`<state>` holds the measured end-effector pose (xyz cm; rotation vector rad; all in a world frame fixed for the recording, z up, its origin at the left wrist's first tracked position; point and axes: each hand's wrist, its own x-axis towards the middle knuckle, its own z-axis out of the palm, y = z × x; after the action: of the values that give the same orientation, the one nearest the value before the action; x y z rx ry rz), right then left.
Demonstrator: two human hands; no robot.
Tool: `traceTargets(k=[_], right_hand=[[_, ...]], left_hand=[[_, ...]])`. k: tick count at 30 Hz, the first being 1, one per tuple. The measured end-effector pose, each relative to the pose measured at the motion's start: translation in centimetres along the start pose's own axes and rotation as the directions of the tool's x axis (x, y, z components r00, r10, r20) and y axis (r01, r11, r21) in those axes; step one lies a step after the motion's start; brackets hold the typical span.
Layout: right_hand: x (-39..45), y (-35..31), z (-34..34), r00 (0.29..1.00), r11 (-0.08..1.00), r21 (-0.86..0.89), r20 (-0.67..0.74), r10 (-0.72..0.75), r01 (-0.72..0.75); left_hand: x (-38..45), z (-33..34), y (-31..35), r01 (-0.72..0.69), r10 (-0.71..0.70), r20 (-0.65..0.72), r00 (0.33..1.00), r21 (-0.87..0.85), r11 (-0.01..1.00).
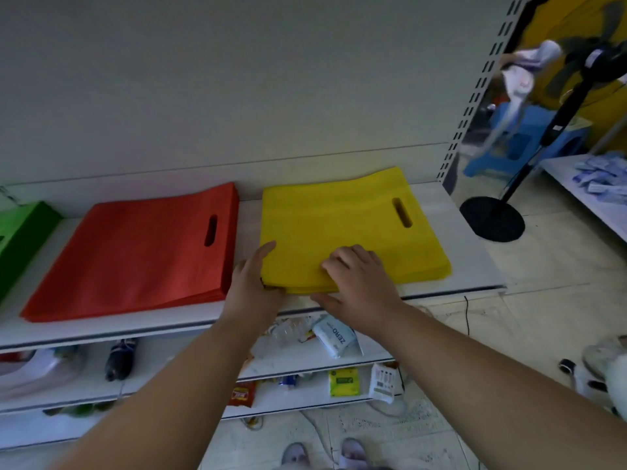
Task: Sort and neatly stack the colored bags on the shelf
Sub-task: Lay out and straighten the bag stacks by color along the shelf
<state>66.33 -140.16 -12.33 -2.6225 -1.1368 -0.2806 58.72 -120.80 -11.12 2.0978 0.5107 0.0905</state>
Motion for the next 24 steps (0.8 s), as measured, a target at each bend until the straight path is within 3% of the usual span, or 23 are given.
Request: traceTargets(k=[11, 17, 24], right_hand=[[2.3, -0.3, 0.3, 0.983, 0.983, -0.018, -0.019, -0.185, 0.184], [1.8, -0.8, -0.1, 0.963, 0.963, -0.048, -0.039, -0.267, 0.265], [1.5, -0.8, 0.3, 0.975, 0.973, -0.058, -0.015, -0.223, 0.221]], left_hand=[[-0.3, 0.5, -0.4, -0.047, 0.051, -0.092, 0.994, 0.04, 0.998], [-0.2, -0.1, -0.5, -0.047, 0.05, -0.07, 0.996, 0.037, 0.998], [-0.9, -0.5, -0.4, -0.106, 0.109, -0.022, 0.994, 0.099, 0.989]])
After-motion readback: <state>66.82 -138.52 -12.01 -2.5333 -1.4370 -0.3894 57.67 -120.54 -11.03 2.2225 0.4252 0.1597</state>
